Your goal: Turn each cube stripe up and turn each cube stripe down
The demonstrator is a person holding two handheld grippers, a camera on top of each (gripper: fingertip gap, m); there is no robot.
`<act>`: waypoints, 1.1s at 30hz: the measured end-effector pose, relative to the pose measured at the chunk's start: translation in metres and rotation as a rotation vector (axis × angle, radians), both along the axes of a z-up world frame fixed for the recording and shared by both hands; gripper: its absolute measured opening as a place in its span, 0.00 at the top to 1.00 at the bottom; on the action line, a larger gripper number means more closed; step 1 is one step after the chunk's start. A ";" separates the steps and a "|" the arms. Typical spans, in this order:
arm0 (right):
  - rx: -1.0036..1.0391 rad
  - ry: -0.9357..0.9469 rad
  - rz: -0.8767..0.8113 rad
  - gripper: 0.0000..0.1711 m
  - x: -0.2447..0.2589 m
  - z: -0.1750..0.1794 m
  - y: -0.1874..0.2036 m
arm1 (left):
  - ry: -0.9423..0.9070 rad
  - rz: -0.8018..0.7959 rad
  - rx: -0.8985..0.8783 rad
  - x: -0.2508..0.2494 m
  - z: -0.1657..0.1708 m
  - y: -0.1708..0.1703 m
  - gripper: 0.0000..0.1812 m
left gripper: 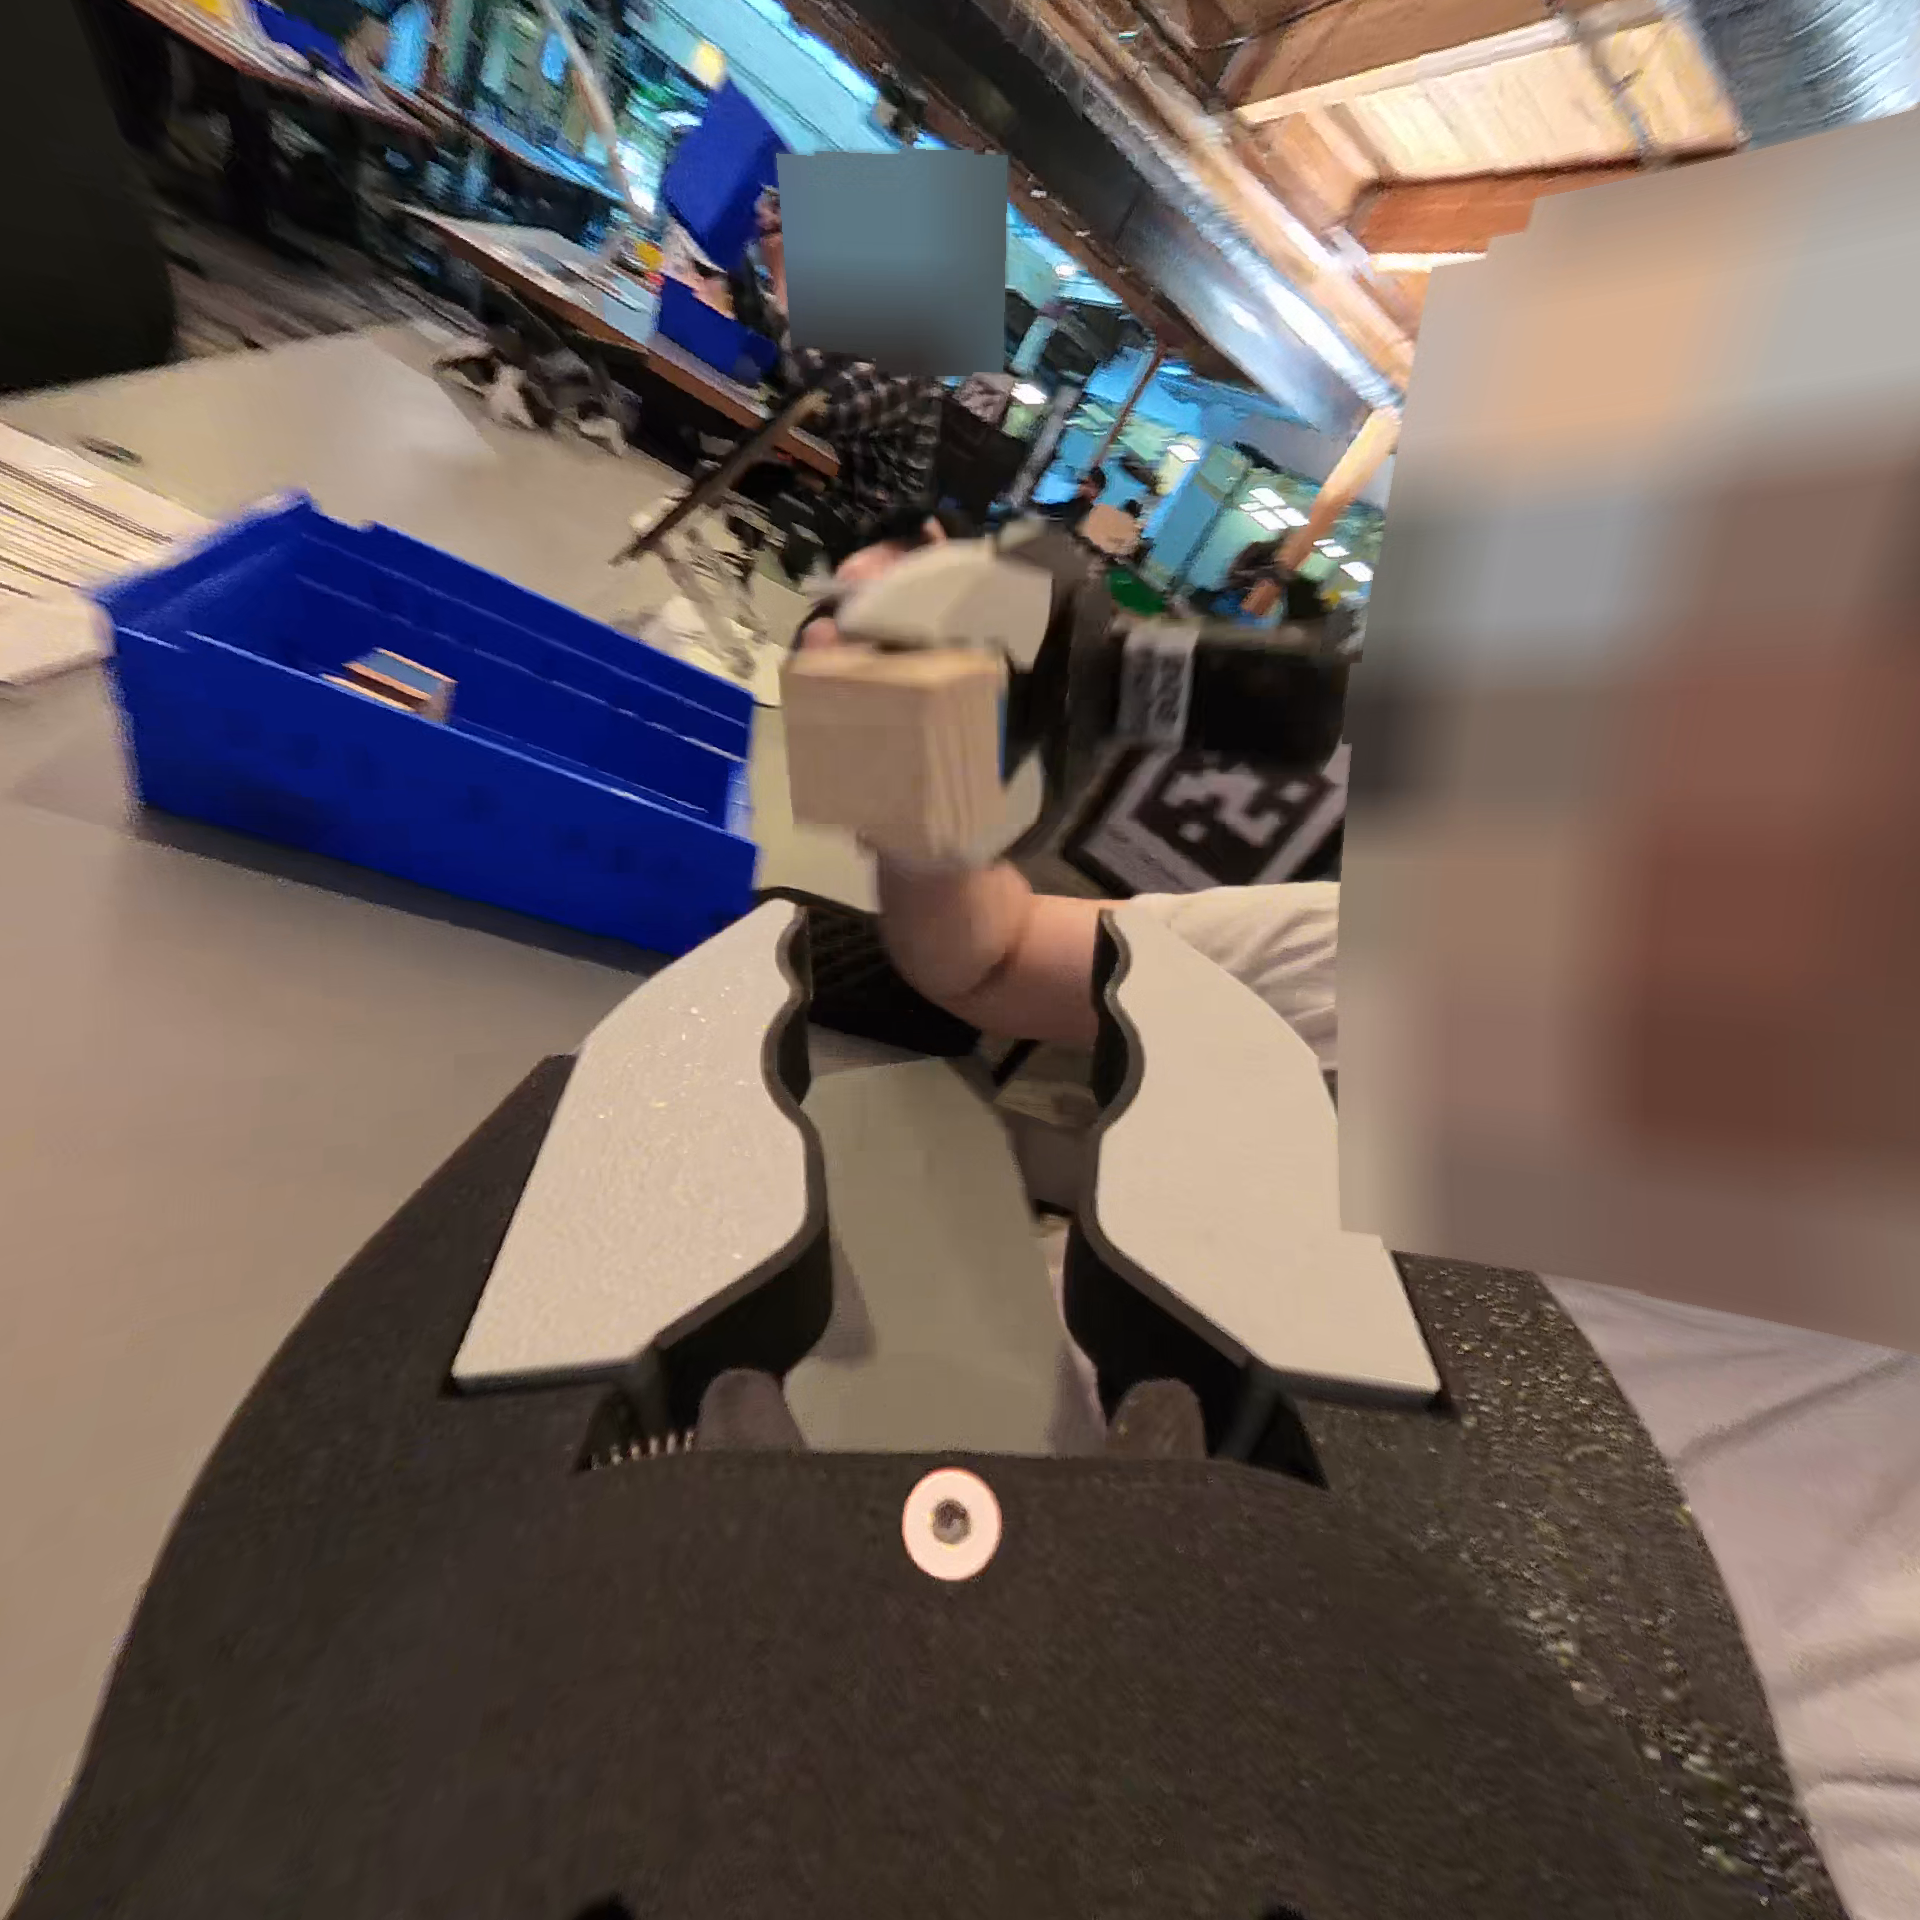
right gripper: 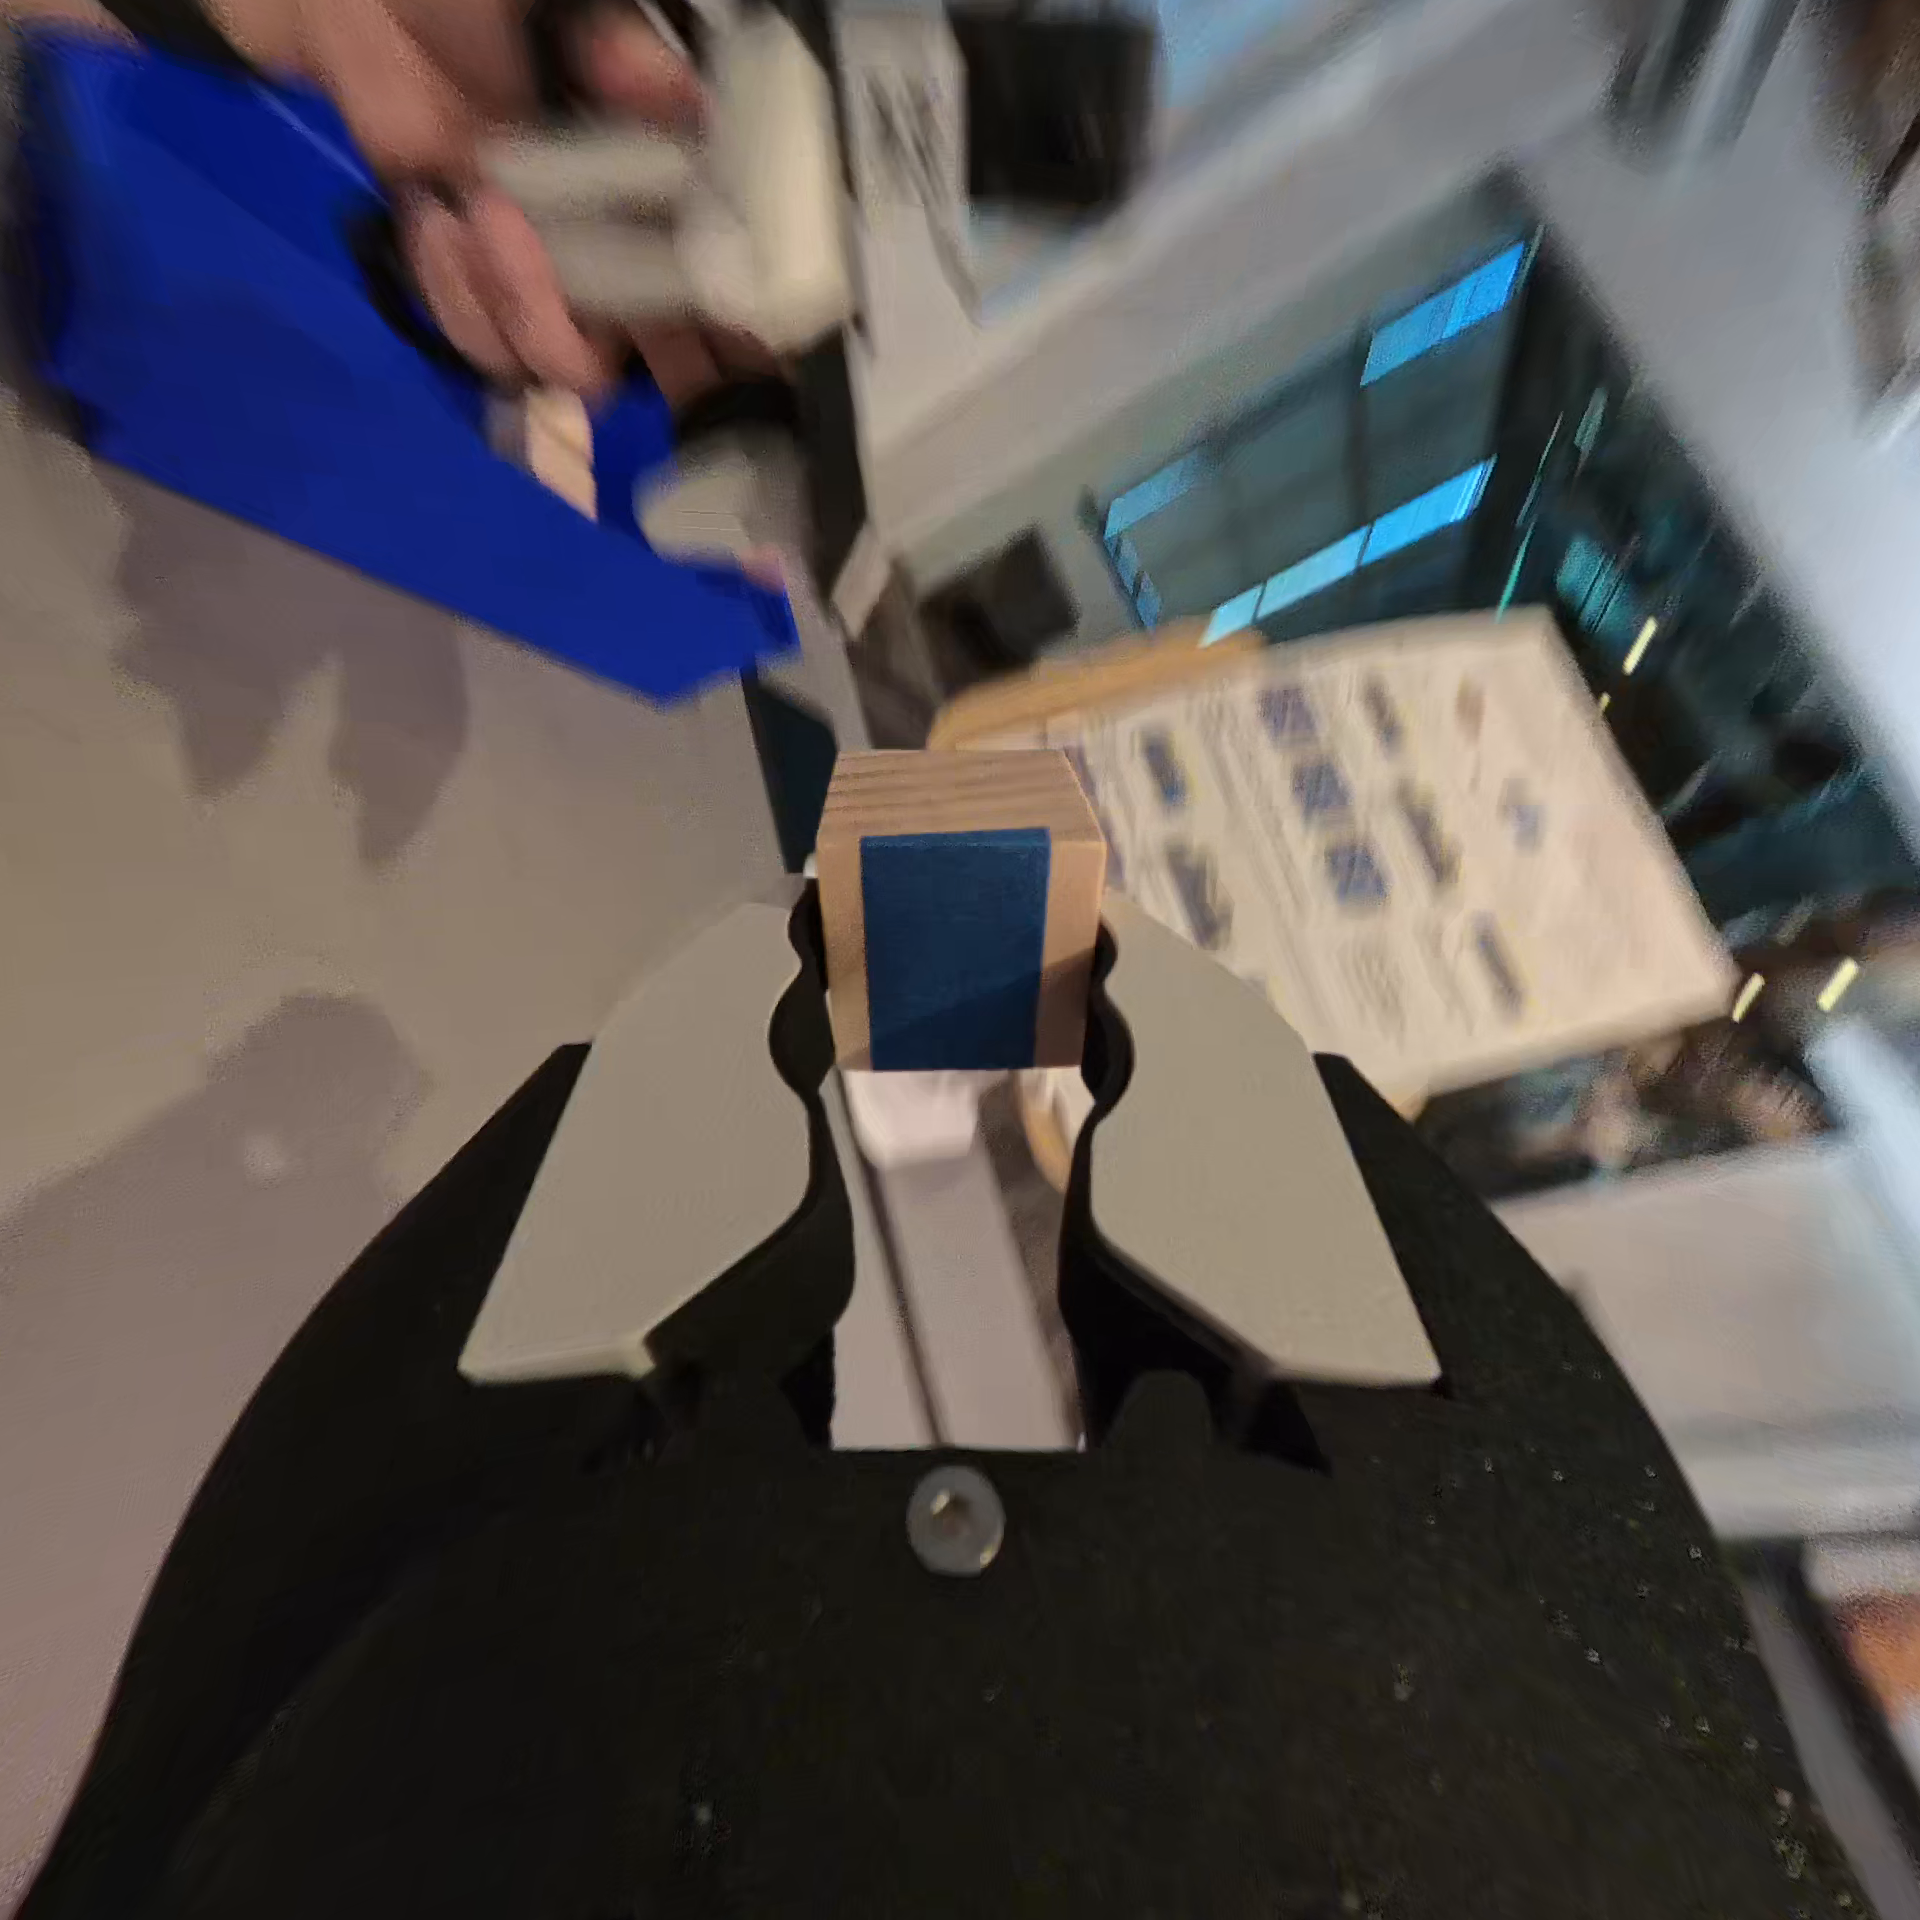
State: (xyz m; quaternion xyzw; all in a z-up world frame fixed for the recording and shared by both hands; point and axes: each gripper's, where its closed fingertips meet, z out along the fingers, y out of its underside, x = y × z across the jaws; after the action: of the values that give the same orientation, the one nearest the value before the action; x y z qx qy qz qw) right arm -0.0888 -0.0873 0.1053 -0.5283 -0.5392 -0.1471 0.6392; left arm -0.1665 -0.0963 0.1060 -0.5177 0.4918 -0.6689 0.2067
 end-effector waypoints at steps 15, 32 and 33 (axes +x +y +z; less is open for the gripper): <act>-1.414 0.637 -1.275 0.73 0.346 -0.222 -0.014 | 0.077 0.132 0.215 -0.019 0.004 0.005 0.75; -1.418 0.458 -1.473 0.70 0.366 -0.252 -0.017 | 0.083 0.132 0.251 -0.023 0.007 0.002 0.77; -1.423 0.451 -1.467 0.66 0.365 -0.249 -0.018 | 0.084 0.148 0.265 -0.027 0.009 0.004 0.76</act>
State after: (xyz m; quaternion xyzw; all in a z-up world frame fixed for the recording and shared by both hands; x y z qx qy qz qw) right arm 0.2761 -0.1056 -0.1439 -0.9953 0.0832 -0.0455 0.0203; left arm -0.1931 -0.0923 0.1148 -0.5484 0.5446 -0.5587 0.3011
